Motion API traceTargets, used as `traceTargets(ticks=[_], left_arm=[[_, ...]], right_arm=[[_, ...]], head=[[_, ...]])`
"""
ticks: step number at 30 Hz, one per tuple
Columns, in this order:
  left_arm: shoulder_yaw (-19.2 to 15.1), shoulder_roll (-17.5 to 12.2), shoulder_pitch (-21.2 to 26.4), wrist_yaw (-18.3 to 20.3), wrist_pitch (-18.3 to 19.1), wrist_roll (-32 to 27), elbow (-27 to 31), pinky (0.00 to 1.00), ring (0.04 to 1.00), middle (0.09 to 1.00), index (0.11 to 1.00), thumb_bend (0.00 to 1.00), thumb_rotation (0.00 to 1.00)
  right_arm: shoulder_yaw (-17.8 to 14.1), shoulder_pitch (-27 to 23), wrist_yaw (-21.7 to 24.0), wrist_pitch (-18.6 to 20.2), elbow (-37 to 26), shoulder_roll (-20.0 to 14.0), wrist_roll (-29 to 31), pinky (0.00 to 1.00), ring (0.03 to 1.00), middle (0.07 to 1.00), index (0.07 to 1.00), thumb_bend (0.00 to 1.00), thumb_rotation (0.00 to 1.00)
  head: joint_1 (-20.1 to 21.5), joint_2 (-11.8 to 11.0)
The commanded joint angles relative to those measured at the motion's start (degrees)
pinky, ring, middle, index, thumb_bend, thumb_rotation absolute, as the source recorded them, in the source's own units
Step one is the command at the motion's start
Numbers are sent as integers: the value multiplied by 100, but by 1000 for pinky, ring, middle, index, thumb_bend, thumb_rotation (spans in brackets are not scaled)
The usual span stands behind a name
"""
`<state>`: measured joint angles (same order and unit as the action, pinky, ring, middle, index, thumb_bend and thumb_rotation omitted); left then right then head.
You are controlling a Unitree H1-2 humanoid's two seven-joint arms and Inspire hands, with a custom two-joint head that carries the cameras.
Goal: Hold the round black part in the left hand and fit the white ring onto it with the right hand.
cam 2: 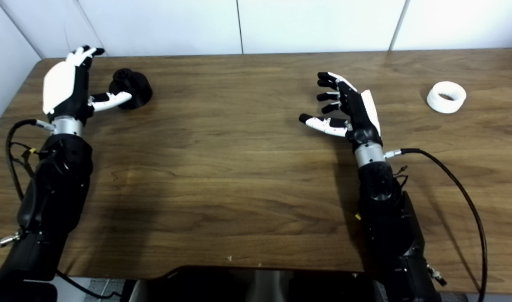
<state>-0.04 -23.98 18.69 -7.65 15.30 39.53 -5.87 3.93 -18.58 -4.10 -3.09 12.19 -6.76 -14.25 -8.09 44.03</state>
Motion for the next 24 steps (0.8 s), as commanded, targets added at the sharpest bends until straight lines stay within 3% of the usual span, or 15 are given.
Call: traceTargets(ticks=[1,12,24], left_arm=[[-30,-241,323,-124,105,172,-28,985,1000,999,873,865,411],[107,-419,518,181,294,107,-422,1000,1000,1000,904,994,522],[220,-535,634,329,103,-179,-1038,1000,1000,1000,897,1000,534]], right_arm=[[-20,-242,-10,-133,-204,-15,2,542,688,793,802,707,63],[-28,-217,-8,-114,-232,-9,8,551,689,790,801,709,59],[-30,-196,3,-103,-254,-11,15,553,688,793,802,708,57]], head=[[-3,10],[13,18],[29,31]])
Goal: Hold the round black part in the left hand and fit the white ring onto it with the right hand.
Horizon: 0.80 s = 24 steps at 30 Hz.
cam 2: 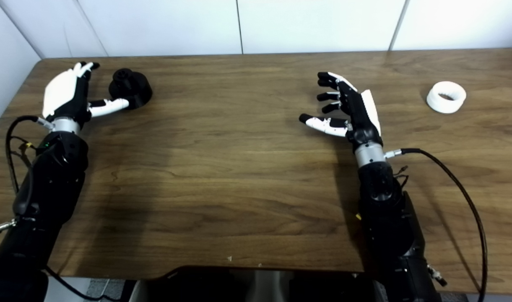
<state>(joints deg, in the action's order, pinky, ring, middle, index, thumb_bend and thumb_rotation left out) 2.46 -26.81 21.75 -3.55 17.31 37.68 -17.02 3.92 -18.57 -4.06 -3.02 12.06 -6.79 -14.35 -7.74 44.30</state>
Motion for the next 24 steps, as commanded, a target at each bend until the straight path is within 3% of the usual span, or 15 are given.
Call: traceTargets(ticks=[1,24], left_arm=[[-11,-266,332,-78,-103,4,37,1000,1000,1000,895,1000,532],[273,-292,566,-261,78,92,-610,1000,1000,1000,883,1000,537]], right_arm=[[-27,-194,-4,-109,-246,-12,16,554,689,794,803,707,55],[-15,-144,-1,-57,-336,-48,-68,531,681,792,804,714,83]], head=[[-2,5],[66,30]])
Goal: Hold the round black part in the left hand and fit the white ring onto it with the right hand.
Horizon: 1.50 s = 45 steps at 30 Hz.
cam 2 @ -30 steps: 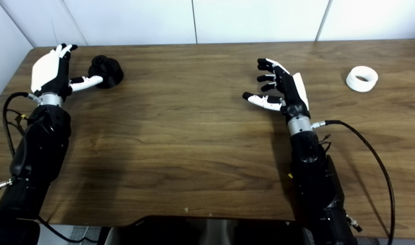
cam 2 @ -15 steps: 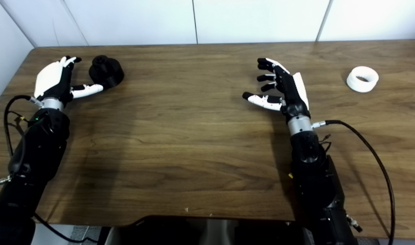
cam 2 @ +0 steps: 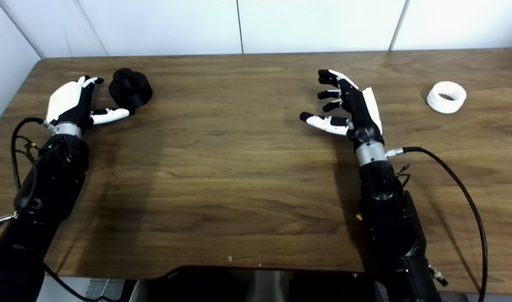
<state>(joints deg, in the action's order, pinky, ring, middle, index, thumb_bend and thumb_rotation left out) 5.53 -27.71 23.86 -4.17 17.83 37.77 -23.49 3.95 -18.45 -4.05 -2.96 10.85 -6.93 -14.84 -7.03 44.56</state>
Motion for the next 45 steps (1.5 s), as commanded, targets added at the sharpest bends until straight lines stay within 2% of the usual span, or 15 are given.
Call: traceTargets(ticks=[1,15,19,26,45], left_arm=[[-31,-194,366,-199,25,73,27,1000,1000,1000,882,1000,533],[64,-64,557,-328,-103,-1,-337,1000,1000,1000,881,1000,521],[109,-35,619,-393,-184,3,-478,1000,1000,1000,875,1000,508],[184,15,702,-449,-286,-41,-631,1000,1000,1000,871,1000,537],[286,94,936,-553,-343,-48,-1037,1000,1000,1000,868,1000,522]], right_arm=[[-12,-152,-5,-48,-223,-38,-41,532,681,793,805,712,86],[-17,-117,-24,50,-316,-103,-241,520,669,783,801,711,110],[0,-120,-24,78,-338,-125,-269,544,670,779,803,713,124],[1,-137,-26,97,-345,-127,-254,532,668,779,801,710,122],[-3,-83,-38,205,-463,-126,-304,521,656,776,792,716,128]], head=[[2,3],[126,13],[149,18],[177,25],[242,60]])
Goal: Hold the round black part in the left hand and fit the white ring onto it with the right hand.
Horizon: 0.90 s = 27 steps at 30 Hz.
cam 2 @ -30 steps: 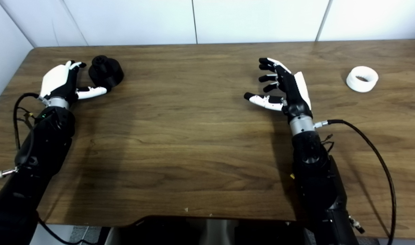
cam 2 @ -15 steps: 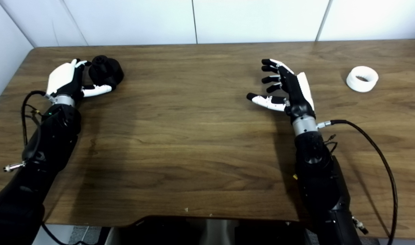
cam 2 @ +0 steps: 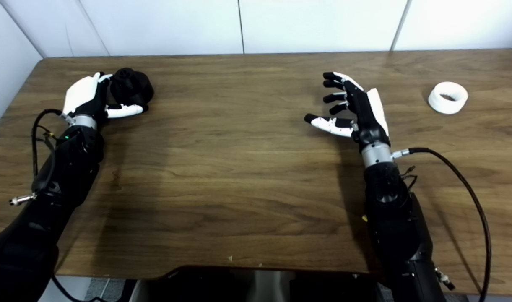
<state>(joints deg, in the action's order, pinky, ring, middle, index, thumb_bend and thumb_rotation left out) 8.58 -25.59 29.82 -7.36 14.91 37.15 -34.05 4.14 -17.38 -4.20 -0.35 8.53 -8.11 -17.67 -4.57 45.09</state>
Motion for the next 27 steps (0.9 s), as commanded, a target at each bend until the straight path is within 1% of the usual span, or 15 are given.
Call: traceTargets(ticks=[1,4,6,7,10,15,17,20,23,27], left_arm=[[-23,-103,348,-274,-33,20,3,1000,1000,1000,863,1000,523],[-47,-38,352,-613,34,98,-62,1000,1000,1000,812,994,490],[-79,11,352,-841,66,112,-111,1000,1000,1000,797,991,479],[-103,38,347,-972,64,109,-141,1000,1000,1000,767,960,432],[-142,76,330,-1204,19,59,-184,1000,1000,1000,738,946,410],[-179,96,295,-1312,-30,-16,-152,1000,1000,1000,719,960,418],[-179,105,289,-1308,-12,-18,-142,1000,1000,1000,714,957,409],[-187,123,309,-1358,-71,-48,-249,1000,1000,1000,697,948,383],[-191,132,307,-1425,-176,-108,-327,1000,1000,1000,682,941,356],[-208,146,264,-1435,-224,-229,-274,1000,1000,1000,660,931,316]], right_arm=[[-24,-184,-23,-66,-236,-8,-10,523,658,776,791,716,123],[-44,-172,2,-114,-233,-5,73,522,661,783,793,710,95],[-53,-161,21,-140,-231,-13,115,523,661,784,793,708,90],[-57,-149,30,-143,-238,-18,133,521,666,794,795,707,87],[-53,-125,30,-96,-274,-21,129,512,662,794,793,704,85],[-36,-104,24,-63,-298,-25,59,499,655,782,790,705,105],[-46,-101,34,-57,-301,-17,82,502,659,786,789,705,96],[-65,-104,35,-127,-264,-9,133,507,660,789,787,707,74],[-78,-101,47,-119,-257,-3,172,507,661,791,788,707,73],[-75,-86,65,-72,-311,-7,153,518,670,801,790,703,70]], head=[[-3,7],[-3,7],[-46,9],[-50,13],[-49,21],[-49,48],[-46,54],[-44,53],[-46,53],[-46,57]])
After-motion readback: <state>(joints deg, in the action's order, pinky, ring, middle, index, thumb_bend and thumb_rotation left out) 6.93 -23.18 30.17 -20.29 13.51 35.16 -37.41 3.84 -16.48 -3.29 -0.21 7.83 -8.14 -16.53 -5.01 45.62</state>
